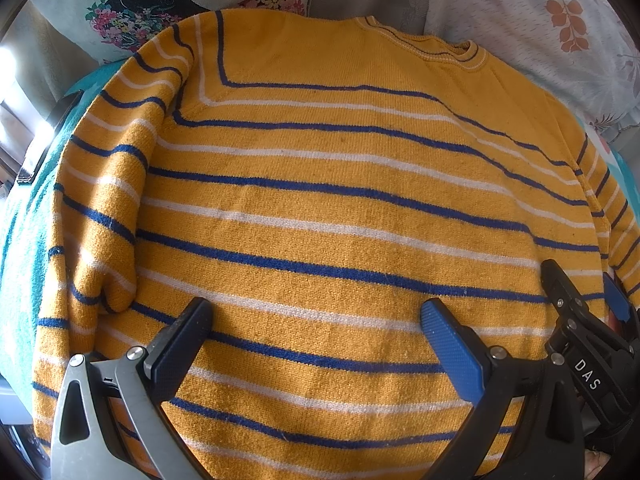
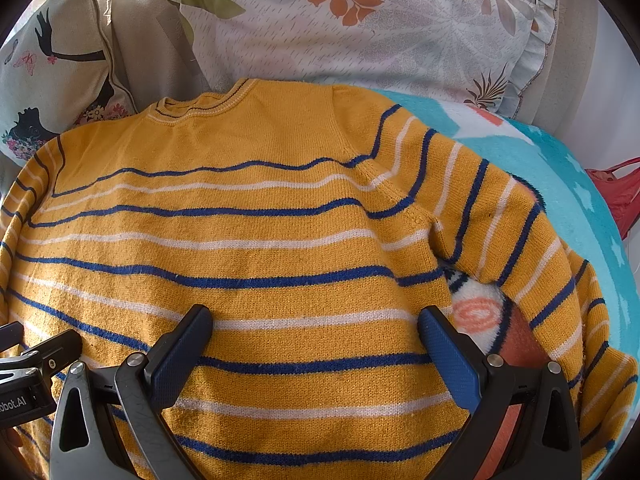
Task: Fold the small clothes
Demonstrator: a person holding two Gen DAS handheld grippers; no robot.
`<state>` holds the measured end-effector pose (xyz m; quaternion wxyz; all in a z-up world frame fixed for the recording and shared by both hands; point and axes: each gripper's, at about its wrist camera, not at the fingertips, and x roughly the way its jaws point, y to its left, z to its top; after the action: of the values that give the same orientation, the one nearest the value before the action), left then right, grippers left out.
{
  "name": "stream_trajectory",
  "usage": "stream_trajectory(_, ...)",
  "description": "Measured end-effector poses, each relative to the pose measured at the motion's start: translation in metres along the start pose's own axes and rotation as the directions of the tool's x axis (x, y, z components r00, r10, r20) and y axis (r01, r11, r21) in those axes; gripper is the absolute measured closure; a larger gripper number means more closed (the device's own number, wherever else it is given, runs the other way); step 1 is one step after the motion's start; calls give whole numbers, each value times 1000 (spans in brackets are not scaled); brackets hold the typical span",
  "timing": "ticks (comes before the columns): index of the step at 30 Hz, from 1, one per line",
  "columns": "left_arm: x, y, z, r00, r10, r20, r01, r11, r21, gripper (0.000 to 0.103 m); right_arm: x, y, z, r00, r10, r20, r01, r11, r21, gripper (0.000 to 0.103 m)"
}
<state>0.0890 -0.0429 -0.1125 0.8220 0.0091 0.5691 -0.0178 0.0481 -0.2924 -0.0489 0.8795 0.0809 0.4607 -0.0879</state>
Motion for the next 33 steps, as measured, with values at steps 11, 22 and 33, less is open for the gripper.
stream_trajectory(11, 0, 0, -1, 1000, -1, 1, 1, 1000, 1, 0, 0, 0, 0, 1000, -1, 0, 1, 1000, 1, 0)
stream_trajectory(22, 0, 0, -1, 1000, -1, 3, 1, 1000, 2, 0, 0, 0, 0, 1000, -2, 0, 2, 1000, 2, 0)
stream_trajectory(33, 0, 1, -2, 1000, -11, 16, 11, 1000, 16, 0, 0, 0, 0, 1000, -2, 0, 2, 1000, 3, 0)
